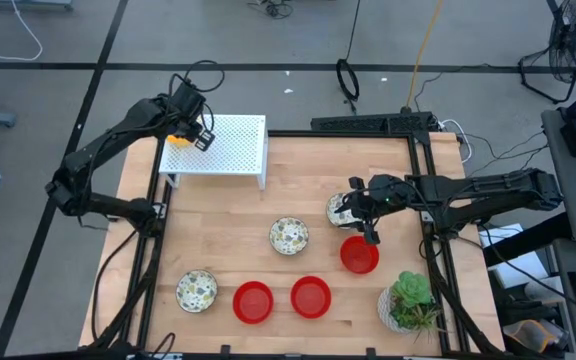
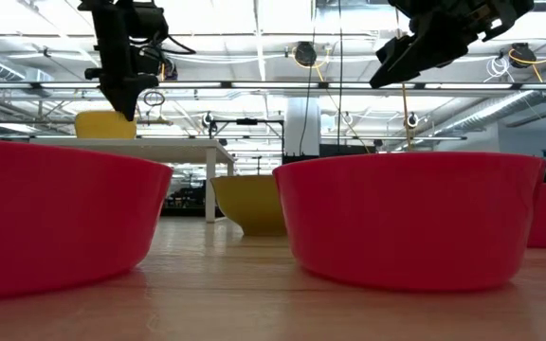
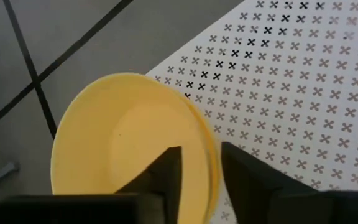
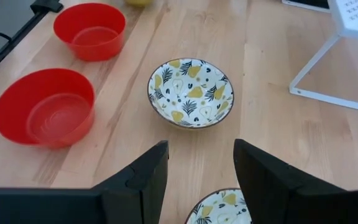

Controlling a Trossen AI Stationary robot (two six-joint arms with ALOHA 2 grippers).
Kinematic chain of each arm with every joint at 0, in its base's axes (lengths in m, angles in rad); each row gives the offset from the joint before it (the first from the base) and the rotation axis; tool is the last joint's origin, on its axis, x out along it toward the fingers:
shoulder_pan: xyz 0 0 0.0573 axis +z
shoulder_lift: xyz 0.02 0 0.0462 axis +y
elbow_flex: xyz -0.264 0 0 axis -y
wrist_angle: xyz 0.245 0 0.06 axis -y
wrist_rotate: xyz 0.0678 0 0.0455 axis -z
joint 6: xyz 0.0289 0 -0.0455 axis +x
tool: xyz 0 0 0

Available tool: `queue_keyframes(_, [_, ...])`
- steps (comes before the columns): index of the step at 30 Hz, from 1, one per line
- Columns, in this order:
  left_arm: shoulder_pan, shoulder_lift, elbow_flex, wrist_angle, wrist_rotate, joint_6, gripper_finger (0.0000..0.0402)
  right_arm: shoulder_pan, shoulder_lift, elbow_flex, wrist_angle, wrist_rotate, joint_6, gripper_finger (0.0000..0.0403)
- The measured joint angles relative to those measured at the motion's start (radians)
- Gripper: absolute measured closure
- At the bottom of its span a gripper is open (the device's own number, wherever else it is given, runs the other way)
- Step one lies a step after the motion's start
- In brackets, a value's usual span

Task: Pick & Place Mini bowls
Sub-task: Stack the yellow bowl on top of the other yellow bowl on the shelf, then put the white patterned bowl on the shelf

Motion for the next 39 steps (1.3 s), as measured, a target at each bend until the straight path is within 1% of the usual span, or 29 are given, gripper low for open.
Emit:
queue_keyframes(2, [0.000,-0.002,0.000,0.000,-0.006,0.047,0.0259,0.000,0.000,0.000,0.027,0.019,0.006,0.0234])
queue_keyframes(4, [0.000,-0.009,0.000,0.001,-0.025,0.075,0.0240,0.004,0.000,0.001,0.062,0.061,0.037,0.0234])
queue_keyframes(6, [-0.002,-0.019,0.000,0.003,-0.044,0.088,0.0225,0.009,0.000,0.010,0.059,0.099,0.061,0.0234])
queue_keyframes(8, [-0.006,-0.028,0.000,0.004,-0.051,0.089,0.0215,0.010,0.000,0.020,0.048,0.126,0.083,0.0234])
queue_keyframes(12, [-0.023,-0.055,0.000,0.012,-0.031,0.076,0.0207,0.010,0.000,0.021,0.028,0.132,0.141,0.0234])
queue_keyframes(14, [-0.038,-0.066,0.000,0.030,0.013,0.059,0.0206,0.011,0.000,0.021,0.005,0.133,0.177,0.0234])
queue_keyframes(17, [-0.065,-0.083,0.000,0.088,0.112,0.029,0.0206,0.020,0.011,0.021,-0.061,0.133,0.255,0.0234])
queue_keyframes(22, [-0.118,-0.093,0.000,0.260,0.325,-0.015,0.0206,0.054,0.065,0.022,-0.140,0.133,0.394,0.0234])
queue_keyframes(26, [-0.165,-0.093,0.000,0.410,0.503,-0.044,0.0206,0.080,0.134,0.023,-0.191,0.130,0.457,0.0234])
queue_keyframes(28, [-0.196,-0.092,0.000,0.469,0.570,-0.047,0.0206,0.089,0.167,0.023,-0.207,0.129,0.462,0.0234])
queue_keyframes(31, [-0.248,-0.090,0.000,0.525,0.617,-0.050,0.0206,0.096,0.210,0.023,-0.204,0.129,0.439,0.0234])
queue_keyframes(36, [-0.328,-0.090,0.000,0.536,0.615,-0.053,0.0206,0.095,0.271,0.023,-0.201,0.135,0.402,0.0234])
queue_keyframes(39, [-0.371,-0.090,0.000,0.530,0.613,-0.054,0.0206,0.095,0.309,0.023,-0.184,0.192,0.399,0.0234])
